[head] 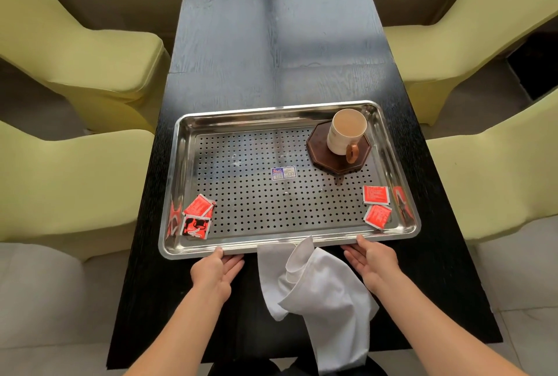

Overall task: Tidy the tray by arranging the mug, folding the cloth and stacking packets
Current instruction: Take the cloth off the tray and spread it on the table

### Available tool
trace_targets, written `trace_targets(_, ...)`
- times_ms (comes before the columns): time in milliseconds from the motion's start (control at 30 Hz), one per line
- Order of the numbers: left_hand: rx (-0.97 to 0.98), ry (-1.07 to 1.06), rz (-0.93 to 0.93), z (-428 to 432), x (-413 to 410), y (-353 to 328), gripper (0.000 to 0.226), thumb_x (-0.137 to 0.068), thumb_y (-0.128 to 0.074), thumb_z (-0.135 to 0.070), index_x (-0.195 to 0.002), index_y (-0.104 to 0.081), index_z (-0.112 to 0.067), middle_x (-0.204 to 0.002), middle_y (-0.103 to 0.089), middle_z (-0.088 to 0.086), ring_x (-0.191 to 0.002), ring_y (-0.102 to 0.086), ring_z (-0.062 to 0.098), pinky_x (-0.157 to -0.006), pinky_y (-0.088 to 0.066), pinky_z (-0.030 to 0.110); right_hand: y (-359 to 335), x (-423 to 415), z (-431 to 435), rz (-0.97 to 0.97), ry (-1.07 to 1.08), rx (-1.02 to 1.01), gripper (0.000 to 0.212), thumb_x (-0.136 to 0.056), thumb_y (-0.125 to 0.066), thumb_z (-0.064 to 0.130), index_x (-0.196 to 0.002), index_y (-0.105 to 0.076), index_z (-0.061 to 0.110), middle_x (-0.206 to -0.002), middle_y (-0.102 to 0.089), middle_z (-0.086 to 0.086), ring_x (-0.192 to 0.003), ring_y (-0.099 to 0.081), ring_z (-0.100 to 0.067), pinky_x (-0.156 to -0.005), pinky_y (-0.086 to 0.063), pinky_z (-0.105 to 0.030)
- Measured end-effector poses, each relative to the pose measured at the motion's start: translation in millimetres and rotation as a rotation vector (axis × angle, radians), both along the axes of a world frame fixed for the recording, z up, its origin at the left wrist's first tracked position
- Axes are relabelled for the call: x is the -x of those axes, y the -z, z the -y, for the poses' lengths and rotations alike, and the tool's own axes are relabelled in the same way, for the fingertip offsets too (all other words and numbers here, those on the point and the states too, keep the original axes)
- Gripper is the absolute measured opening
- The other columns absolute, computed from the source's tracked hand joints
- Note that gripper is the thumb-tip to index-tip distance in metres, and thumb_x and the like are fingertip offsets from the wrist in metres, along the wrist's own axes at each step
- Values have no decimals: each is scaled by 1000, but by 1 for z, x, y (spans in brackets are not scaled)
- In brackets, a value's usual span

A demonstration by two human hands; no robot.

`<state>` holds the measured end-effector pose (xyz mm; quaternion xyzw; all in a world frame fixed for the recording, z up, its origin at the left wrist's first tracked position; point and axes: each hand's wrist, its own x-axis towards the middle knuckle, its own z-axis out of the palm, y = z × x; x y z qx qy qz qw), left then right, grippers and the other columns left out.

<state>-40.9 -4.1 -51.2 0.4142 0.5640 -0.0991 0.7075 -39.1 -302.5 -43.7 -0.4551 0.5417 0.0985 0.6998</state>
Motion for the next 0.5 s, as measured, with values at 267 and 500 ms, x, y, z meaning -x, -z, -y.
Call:
trace_targets(267, -63, 37, 5, 2, -8, 3, 22, -105, -48, -13, -119, -55, 3, -101, -71, 23, -86, -73, 36, -76, -58, 46, 0, -10, -1, 38, 29, -43, 20, -101, -53, 3, -120, -58, -1, -110, -68, -23, -89, -69, -34, -69, -56, -38)
trace_targets(500, -64, 63, 32, 1, -43, -3, 25, -106, -47, -15, -122, -55, 3, -100, -71, 22, -85, -72, 35, -71, -57, 44, -5, -40, -4, 58, 48, -62, 28, -101, -53, 3, -128, -54, -3, -119, -66, -26, -91, -69, -35, -70, -56, -40)
